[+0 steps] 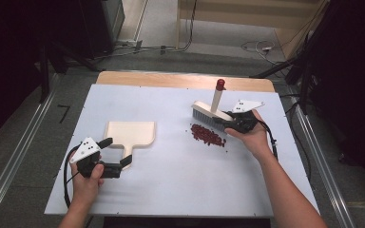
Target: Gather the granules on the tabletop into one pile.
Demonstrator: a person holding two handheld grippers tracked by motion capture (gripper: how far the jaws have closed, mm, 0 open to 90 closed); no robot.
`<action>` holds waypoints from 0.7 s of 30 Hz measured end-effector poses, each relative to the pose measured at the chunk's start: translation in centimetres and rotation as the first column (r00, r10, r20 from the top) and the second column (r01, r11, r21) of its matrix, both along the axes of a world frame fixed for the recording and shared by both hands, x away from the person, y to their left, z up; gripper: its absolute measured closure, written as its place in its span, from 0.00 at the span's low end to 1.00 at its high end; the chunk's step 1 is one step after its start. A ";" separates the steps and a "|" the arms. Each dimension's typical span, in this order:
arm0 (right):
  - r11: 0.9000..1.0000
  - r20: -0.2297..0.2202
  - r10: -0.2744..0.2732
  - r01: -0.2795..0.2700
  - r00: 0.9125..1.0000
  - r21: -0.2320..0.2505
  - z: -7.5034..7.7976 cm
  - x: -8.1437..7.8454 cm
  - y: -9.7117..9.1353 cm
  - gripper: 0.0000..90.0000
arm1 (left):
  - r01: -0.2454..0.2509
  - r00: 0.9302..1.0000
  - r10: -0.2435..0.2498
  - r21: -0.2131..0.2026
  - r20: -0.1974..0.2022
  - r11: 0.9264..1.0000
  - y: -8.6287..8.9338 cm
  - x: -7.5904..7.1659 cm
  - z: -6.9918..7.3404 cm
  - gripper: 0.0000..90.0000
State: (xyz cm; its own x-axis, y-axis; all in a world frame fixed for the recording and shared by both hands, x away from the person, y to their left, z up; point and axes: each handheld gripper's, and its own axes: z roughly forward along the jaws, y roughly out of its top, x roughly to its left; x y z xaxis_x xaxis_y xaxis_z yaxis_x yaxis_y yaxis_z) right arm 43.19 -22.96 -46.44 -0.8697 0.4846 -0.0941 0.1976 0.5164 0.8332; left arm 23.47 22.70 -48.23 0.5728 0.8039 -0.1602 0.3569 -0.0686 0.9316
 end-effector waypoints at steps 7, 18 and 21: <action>0.999 -0.023 0.044 -0.044 0.999 -0.006 0.1 -0.7 0.0 0.73 | 0.002 1.000 -0.002 0.005 -0.003 1.000 0.1 0.0 -0.1 0.00; 0.992 -0.002 -0.041 0.041 0.999 0.116 3.7 -5.9 2.5 0.73 | 0.005 1.000 -0.005 0.006 -0.002 1.000 -0.2 0.2 -0.1 0.00; 0.992 -0.068 -0.061 0.068 0.996 0.106 2.7 -7.4 4.5 0.73 | 0.007 1.000 -0.007 0.010 -0.002 1.000 -0.3 0.1 0.0 0.00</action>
State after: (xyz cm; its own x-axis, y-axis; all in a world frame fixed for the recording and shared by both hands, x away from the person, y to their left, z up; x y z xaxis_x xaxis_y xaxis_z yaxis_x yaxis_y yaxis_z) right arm 35.75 -18.41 -43.71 -0.8390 0.5439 0.0168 0.2823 0.4087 0.8679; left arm 23.59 22.42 -48.27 0.5785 0.8012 -0.1533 0.3578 -0.0802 0.9304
